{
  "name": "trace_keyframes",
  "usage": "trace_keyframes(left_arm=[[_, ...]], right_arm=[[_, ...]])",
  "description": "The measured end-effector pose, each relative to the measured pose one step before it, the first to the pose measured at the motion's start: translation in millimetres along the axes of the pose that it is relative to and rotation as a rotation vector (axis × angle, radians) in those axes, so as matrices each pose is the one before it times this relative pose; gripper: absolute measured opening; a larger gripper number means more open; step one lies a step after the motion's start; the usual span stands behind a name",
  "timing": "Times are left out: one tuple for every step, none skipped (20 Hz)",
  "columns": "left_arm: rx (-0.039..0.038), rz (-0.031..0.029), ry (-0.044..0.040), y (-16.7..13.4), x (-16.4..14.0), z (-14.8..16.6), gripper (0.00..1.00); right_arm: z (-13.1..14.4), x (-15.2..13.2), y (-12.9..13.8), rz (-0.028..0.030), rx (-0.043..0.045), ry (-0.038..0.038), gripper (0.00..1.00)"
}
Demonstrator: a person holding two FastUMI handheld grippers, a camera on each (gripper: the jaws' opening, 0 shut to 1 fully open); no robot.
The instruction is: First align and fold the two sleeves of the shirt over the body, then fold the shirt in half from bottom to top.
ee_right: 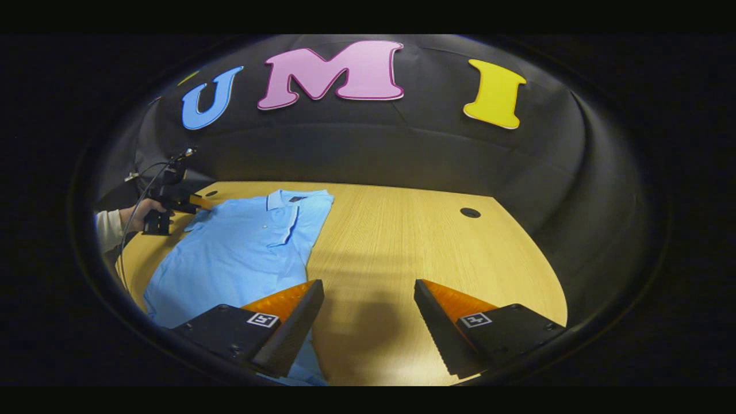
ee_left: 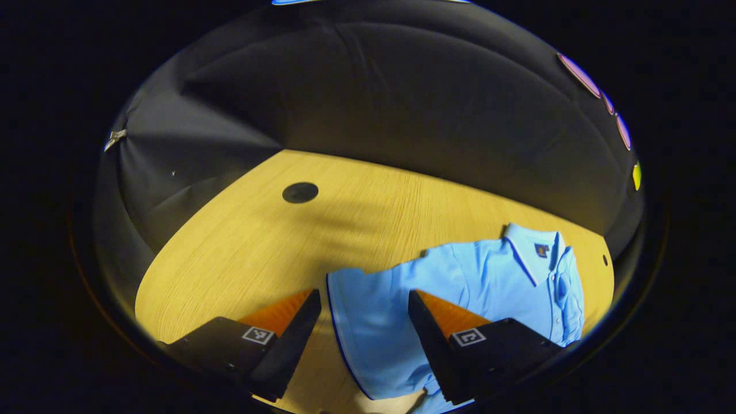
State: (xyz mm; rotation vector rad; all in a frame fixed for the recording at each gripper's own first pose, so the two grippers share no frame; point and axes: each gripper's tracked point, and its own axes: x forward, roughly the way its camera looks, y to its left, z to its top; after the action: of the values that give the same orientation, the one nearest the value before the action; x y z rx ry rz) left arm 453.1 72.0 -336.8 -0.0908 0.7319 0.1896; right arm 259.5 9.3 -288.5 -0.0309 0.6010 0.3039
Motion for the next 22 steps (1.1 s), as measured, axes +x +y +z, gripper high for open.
trace_keyframes(left_arm=[[0.02455,0.00824,0.00851,1.2,4.2,-2.63,0.98],[0.02439,0.01427,0.00768,0.28,0.01,-1.4,0.94],[0.00987,-0.01006,-0.00096,-2.73,-0.45,0.54,0.93],[0.00017,-0.00679,0.00041,-3.24,0.37,0.7,0.92],[0.00143,-0.00457,-0.00075,-2.84,-0.24,-1.18,0.86],[0.00097,-0.00835,-0.00157,-2.35,0.91,-0.02,0.72],[-0.00443,-0.00683,-0.00259,-5.07,1.03,1.37,0.68],[-0.00812,-0.01323,-0.00476,-8.04,1.18,-1.46,0.5],[-0.00437,-0.00461,-0.00697,-4.12,1.74,-0.03,0.32],[-0.00721,0.0038,-0.01397,-1.51,-0.92,3.28,0.14],[0.0,0.00477,-0.00527,0.23,0.04,1.43,0.06],[0.01066,0.00788,-0.00156,-0.81,-2.59,1.31,0.06],[0.02827,0.01232,-0.00711,-1.1,-4.32,3.82,0.06],[0.03184,0.00933,-0.01699,-3.29,-5.06,7.13,0.06],[0.02766,-0.0042,-0.02494,-7.19,-6.64,9.83,0.06],[0.01309,-0.01726,-0.02881,-12.16,-7.12,11.97,0.06],[0.00331,-0.02136,-0.01373,-14.86,-8.16,7.97,0.06],[0.00969,-0.01124,-0.01391,-14.32,-4.92,6.73,0.06],[0.01434,-0.0156,-0.01658,-13.39,-2.24,5.55,0.06],[0.01323,-0.01862,-0.01527,-15.67,-4.12,5.21,0.06],[0.01033,-0.02063,-0.00739,-16.94,-3.04,3.38,0.06],[0.00522,-0.02317,-0.00392,-15.82,-2.18,1.31,0.06]], right_arm=[[2.58,1.85,-0.09,0.00675,0.00324,-0.00701,0.98],[0.64,1.77,-0.88,0.00497,-0.00424,-0.00571,0.98],[-0.07,4.12,-5.48,-0.00462,-0.00781,0.00115,0.98],[-0.23,3.35,-6.99,-0.00877,-0.00354,0.00284,0.98],[1.24,2.74,-5.13,-0.00564,0.00812,0.00204,0.98],[1.05,0.88,-4.3,-0.0039,0.01655,-0.00113,0.98],[1.97,1.24,-3.83,-0.00501,0.01781,-0.00378,0.98],[-0.02,1.96,-3.82,-0.00459,0.01196,-0.00252,0.98],[-0.4,1.12,-3.13,-0.00566,0.00383,0.00063,0.98],[-2.46,0.03,-2.06,-0.00378,-0.00161,0.00198,0.98],[-2.13,0.46,-1.67,-0.0004,-0.00396,0.00421,0.98],[-1.89,-1.2,-0.25,0.00166,-0.00153,0.00432,0.98],[-0.73,-0.35,-0.38,0.00383,-0.00188,0.00164,0.98],[-0.08,-0.65,-0.69,0.0005,-0.00351,-0.00168,0.98],[0.22,-0.98,-1.0,-0.00039,-0.0038,-0.00155,0.96],[-1.91,-0.33,-0.41,0.00049,-0.00037,-0.00057,0.96],[-1.81,-0.41,1.0,0.00416,0.00634,0.00593,0.96],[-2.65,0.92,1.91,0.00392,0.0091,0.00491,0.98],[-2.35,-0.02,1.54,0.00385,0.00833,0.00414,0.98],[-1.24,-0.97,0.97,0.00288,0.00462,0.00129,0.98],[-0.96,-2.07,0.93,0.00091,-0.0005,-0.0014,0.98],[-0.45,-1.86,0.69,-0.00159,-0.00558,-0.00368,0.98]])
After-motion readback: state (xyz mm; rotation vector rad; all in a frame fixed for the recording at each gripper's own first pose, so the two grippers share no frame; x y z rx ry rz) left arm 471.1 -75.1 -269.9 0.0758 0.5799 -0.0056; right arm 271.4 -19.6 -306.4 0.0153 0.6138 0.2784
